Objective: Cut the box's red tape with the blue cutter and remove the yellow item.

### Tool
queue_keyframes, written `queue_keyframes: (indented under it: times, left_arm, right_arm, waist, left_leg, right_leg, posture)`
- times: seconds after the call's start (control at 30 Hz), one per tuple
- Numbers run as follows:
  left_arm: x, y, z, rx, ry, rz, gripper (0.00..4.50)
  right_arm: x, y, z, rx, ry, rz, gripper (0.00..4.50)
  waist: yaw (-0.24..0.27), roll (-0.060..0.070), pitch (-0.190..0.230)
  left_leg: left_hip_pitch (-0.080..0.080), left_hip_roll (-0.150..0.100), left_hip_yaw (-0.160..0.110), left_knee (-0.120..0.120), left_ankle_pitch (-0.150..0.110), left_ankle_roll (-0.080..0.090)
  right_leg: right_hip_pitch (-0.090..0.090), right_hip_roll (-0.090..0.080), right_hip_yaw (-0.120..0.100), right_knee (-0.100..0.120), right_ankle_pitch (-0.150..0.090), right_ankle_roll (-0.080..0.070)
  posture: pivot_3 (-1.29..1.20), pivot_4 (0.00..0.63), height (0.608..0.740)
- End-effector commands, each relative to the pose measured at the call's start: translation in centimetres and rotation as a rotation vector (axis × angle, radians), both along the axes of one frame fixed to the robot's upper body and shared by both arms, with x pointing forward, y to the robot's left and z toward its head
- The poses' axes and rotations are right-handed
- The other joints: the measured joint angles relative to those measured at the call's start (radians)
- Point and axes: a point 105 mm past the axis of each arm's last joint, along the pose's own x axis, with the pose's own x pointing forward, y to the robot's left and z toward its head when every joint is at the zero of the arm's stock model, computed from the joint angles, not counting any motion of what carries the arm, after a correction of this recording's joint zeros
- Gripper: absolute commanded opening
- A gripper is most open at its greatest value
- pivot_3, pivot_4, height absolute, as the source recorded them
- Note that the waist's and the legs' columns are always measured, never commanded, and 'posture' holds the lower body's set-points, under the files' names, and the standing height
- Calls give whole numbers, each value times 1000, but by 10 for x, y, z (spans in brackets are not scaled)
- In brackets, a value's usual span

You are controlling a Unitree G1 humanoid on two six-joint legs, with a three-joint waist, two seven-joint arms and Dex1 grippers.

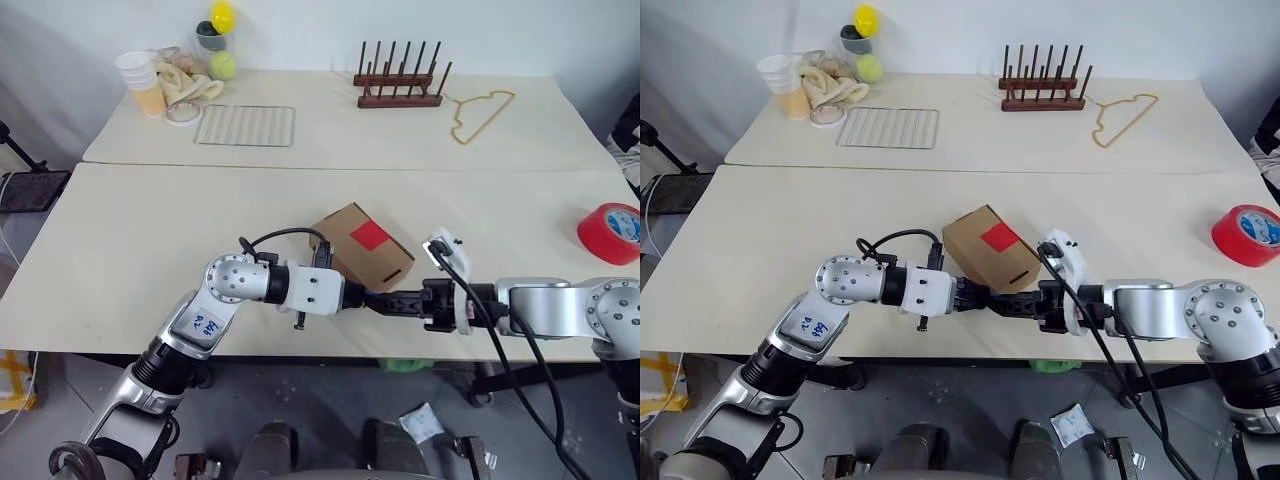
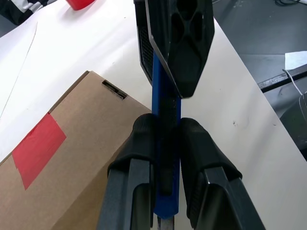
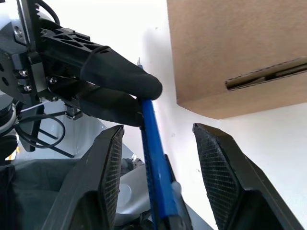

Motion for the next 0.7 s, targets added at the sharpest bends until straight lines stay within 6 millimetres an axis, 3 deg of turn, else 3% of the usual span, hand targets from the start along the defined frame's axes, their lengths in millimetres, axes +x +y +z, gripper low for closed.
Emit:
queue_keyframes:
  times: [0.03, 0.2, 0.47, 0.5, 0.67, 0.7]
  left_arm:
    - [-7, -5, 11, -25, -34, -32, 476]
    - [-7, -4, 11, -25, -32, -30, 476]
    - [-12, -3, 10, -33, 11, -54, 476]
    - [-13, -1, 12, -48, 31, -53, 816]
    - [-29, 45, 16, -75, 239, -55, 2046]
    - [-28, 59, 20, -89, 277, -22, 2056]
  right_arm:
    - [2, 2, 12, 32, -36, -2, 1795]
    - [3, 2, 12, 36, -35, -7, 115]
    - [0, 2, 12, 41, -39, 3, 115]
    - [-1, 1, 13, 41, -42, 6, 115]
    - [-11, -7, 26, 54, -93, 48, 115]
    - [-14, -11, 29, 54, -103, 53, 115]
  waist:
    - [0, 0, 0]
    - [0, 0, 0]
    - [0, 0, 0]
    - [0, 0, 0]
    - [-5, 3, 2]
    - [-4, 4, 2]
  left_leg:
    - [0, 0, 0, 0, 0, 0]
    - [0, 0, 0, 0, 0, 0]
    - [0, 0, 0, 0, 0, 0]
    - [0, 0, 0, 0, 0, 0]
    - [-1, 1, 0, -1, 0, 0]
    - [0, 1, 0, -1, 0, 0]
  right_leg:
    - [0, 0, 0, 0, 0, 0]
    - [0, 0, 0, 0, 0, 0]
    - [0, 0, 0, 0, 0, 0]
    - [0, 0, 0, 0, 0, 0]
    - [-1, 0, 0, -1, 0, 0]
    - [-1, 0, 0, -1, 0, 0]
  posture:
    - [0, 150, 740]
    - [0, 150, 740]
    - [0, 150, 740]
    - [0, 150, 740]
    - [0, 150, 740]
    - [0, 150, 740]
